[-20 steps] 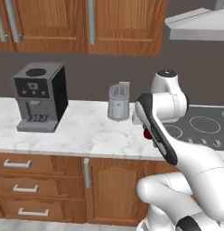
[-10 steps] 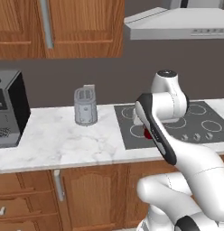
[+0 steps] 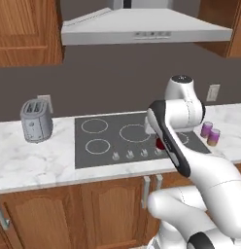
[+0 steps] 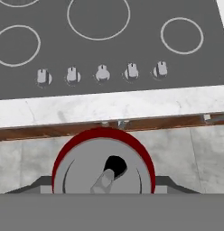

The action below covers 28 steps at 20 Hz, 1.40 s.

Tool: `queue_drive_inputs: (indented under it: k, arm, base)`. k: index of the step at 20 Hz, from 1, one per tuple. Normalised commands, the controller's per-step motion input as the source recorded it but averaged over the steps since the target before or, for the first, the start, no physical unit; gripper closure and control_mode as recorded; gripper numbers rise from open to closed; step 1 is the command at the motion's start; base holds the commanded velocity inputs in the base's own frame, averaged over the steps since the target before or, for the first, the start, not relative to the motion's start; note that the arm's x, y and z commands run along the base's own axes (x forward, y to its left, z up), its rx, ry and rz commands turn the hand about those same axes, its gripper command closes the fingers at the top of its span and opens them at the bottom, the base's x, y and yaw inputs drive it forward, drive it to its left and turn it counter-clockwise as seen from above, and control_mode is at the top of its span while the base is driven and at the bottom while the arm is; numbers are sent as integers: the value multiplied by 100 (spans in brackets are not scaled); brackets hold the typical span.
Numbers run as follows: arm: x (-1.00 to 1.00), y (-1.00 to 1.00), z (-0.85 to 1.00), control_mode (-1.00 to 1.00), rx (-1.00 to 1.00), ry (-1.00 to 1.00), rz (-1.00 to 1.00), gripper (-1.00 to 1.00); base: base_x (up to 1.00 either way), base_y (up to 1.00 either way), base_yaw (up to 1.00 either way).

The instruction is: Four empty soda cans are scattered around the kitchen. Gather all the cans and cluster them next to the stove for recycling.

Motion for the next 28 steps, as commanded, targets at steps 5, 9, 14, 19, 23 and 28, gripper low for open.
queue_drive_inputs:
  k: [5, 9, 14, 19, 23, 28]
  arm:
    - [0, 0, 0, 100, 0, 0, 0, 100]
    - [0, 0, 0, 100, 0, 0, 0, 100]
    - [0, 0, 0, 100, 0, 0, 0, 100]
    - [0, 0, 0, 100, 0, 0, 0, 100]
    - [0, 0, 0, 100, 0, 0, 0, 100]
    - [0, 0, 0, 100, 0, 0, 0, 100]
  base:
    - [13, -83, -8]
    - [15, -79, -6]
    - [25, -68, -2]
    - [30, -58, 0]
    - [33, -56, 0]
    - [44, -47, -2]
